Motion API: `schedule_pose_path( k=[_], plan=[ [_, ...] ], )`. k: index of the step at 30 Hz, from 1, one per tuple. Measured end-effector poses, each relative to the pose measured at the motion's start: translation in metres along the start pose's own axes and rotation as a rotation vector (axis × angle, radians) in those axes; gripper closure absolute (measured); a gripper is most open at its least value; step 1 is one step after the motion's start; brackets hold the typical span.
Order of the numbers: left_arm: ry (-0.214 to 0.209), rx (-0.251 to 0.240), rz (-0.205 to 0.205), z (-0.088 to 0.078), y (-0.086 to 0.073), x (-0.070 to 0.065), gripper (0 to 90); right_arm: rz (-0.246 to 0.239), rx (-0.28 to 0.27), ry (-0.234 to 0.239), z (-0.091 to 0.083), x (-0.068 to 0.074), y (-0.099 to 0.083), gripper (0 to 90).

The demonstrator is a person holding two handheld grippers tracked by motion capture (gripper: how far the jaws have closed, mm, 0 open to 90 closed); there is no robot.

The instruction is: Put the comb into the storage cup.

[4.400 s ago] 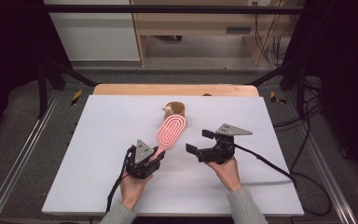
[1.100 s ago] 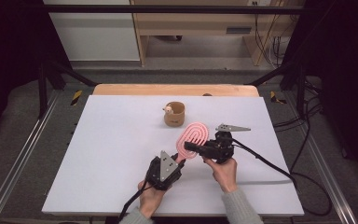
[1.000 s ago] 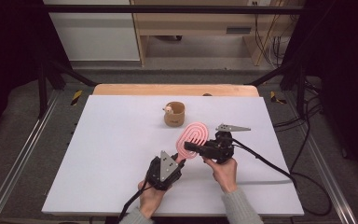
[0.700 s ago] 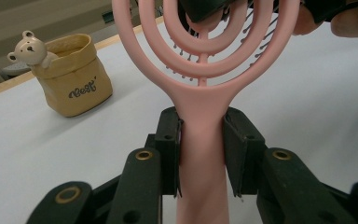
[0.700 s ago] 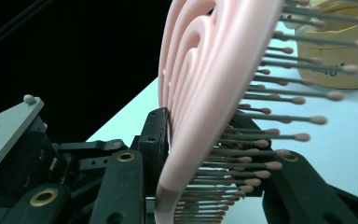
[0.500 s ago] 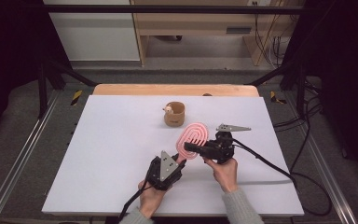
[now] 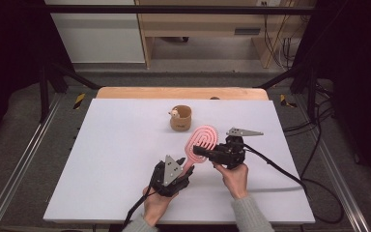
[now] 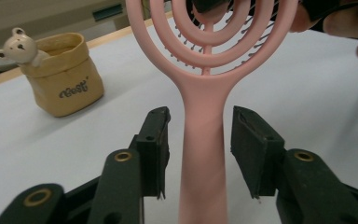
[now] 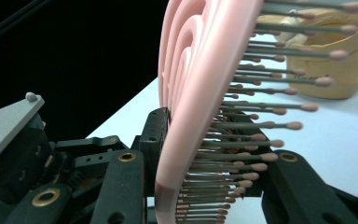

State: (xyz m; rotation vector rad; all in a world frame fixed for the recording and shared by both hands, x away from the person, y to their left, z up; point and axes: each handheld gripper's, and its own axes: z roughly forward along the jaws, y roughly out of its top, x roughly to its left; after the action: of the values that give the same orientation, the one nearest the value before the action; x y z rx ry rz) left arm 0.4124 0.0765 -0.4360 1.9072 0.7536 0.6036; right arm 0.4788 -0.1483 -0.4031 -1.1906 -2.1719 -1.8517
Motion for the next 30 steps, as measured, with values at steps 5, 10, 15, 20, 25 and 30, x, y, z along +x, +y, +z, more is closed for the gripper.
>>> schedule_pose_path(
  k=[5, 10, 15, 20, 25, 30],
  plan=[
    [-0.052, -0.004, -0.036, -0.004, 0.003, 0.005, 46.2, -0.008, -0.003, -0.01, -0.001, 0.0, 0.001, 63.1],
    [-0.088, 0.001, -0.05, -0.007, 0.01, 0.011, 35.6, -0.013, -0.018, -0.021, -0.005, 0.0, 0.004, 63.1],
    [-0.146, 0.002, -0.08, -0.009, 0.016, 0.02, 26.2, -0.028, -0.041, -0.04, -0.009, 0.001, 0.007, 63.1],
    [-0.185, -0.011, -0.091, -0.014, 0.021, 0.029, 16.0, -0.034, -0.058, -0.052, -0.012, 0.0, 0.01, 63.0],
    [-0.21, -0.005, -0.076, -0.021, 0.025, 0.039, 6.7, -0.043, -0.071, -0.065, -0.014, 0.0, 0.014, 63.0],
    [-0.217, -0.009, -0.071, -0.031, 0.024, 0.05, 4.8, -0.057, -0.079, -0.08, -0.016, 0.001, 0.021, 63.0]
  ],
)
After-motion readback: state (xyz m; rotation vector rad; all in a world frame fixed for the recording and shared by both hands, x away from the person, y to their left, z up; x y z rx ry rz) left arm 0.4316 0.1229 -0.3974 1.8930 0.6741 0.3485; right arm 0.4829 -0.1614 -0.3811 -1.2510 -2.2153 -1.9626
